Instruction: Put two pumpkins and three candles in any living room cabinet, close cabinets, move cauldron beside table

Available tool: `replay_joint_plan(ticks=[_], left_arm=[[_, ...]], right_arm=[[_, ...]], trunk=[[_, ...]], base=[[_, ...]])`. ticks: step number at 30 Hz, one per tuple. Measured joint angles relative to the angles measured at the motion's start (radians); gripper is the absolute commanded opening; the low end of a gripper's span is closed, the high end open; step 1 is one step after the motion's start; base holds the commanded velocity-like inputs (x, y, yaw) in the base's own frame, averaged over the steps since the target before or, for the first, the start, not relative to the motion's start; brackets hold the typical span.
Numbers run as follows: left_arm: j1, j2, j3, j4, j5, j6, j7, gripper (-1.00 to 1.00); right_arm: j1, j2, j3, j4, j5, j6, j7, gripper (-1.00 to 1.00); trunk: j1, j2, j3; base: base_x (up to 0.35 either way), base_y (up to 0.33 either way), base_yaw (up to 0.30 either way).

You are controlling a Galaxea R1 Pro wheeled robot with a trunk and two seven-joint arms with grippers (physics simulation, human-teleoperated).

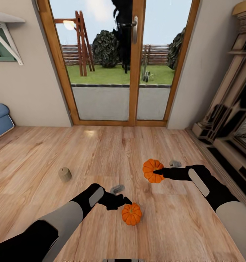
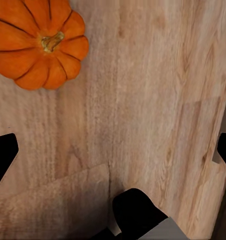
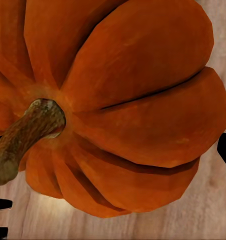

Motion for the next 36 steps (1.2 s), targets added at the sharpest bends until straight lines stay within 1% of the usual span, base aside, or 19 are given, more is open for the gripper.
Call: replay_joint_plan(ticks=[2,7,10,11,15,17,20,23,26,34,36], left_arm=[[0.0,0.0,-0.001,0.003,-0.001,-0.026,-0.001,1.0],[0.0,0.001,-0.002,0.005,-0.003,-0.056,-0.001,1.0],[0.0,0.002,-0.003,0.008,-0.005,-0.114,-0.003,1.0],[0.0,0.002,-0.004,0.012,-0.007,-0.147,-0.003,1.0],[0.0,0.002,-0.005,0.045,-0.008,-0.169,-0.003,1.0],[0.0,0.002,-0.005,0.058,-0.017,-0.174,-0.003,1.0],[0.0,0.001,-0.005,0.063,-0.023,-0.186,-0.004,1.0],[0.0,0.001,-0.005,0.066,-0.026,-0.218,-0.005,1.0],[0.0,0.0,-0.005,0.067,-0.027,-0.233,-0.006,1.0],[0.0,-0.001,-0.005,0.068,-0.028,-0.241,-0.006,1.0],[0.0,-0.002,-0.005,0.068,-0.03,-0.241,-0.006,1.0]], right_arm=[[0.0,0.0,0.001,-0.001,-0.002,0.0,0.0,-1.0],[0.001,0.007,0.004,-0.001,-0.002,-0.001,0.0,-1.0],[0.001,0.012,0.004,-0.001,-0.001,-0.001,0.0,-1.0],[0.002,0.013,0.004,-0.001,0.0,-0.001,0.0,-1.0],[0.002,0.014,0.004,-0.001,0.001,-0.001,0.0,-1.0],[0.002,0.014,0.003,-0.001,0.001,-0.001,0.0,-1.0],[0.002,0.014,0.003,-0.001,0.001,-0.001,0.0,-1.0],[0.002,0.014,0.003,-0.001,0.001,-0.002,0.0,-1.0],[0.003,0.014,0.003,-0.001,0.001,-0.001,0.0,-1.0],[0.003,0.014,0.002,-0.001,0.0,-0.002,-0.001,-1.0],[0.003,0.014,0.002,-0.001,0.0,-0.003,-0.001,-1.0]], trunk=[[0.001,0.0,-0.008],[0.003,-0.002,-0.027],[0.004,-0.002,-0.039],[0.005,-0.003,-0.043],[0.007,-0.004,-0.058],[0.008,-0.004,-0.066],[0.009,-0.005,-0.077],[0.01,-0.005,-0.089],[0.012,-0.006,-0.101],[0.012,-0.006,-0.101],[0.011,-0.006,-0.101]], base=[[0.0,0.0,0.0],[0.0,0.0,0.0],[0.0,0.0,0.0],[0.0,0.0,0.0],[0.0,0.0,0.0],[0.0,0.0,0.0],[0.0,0.0,0.0],[0.0,0.0,0.0],[0.0,0.0,0.0],[0.0,0.0,0.0],[0.182,0.0,0.0]])
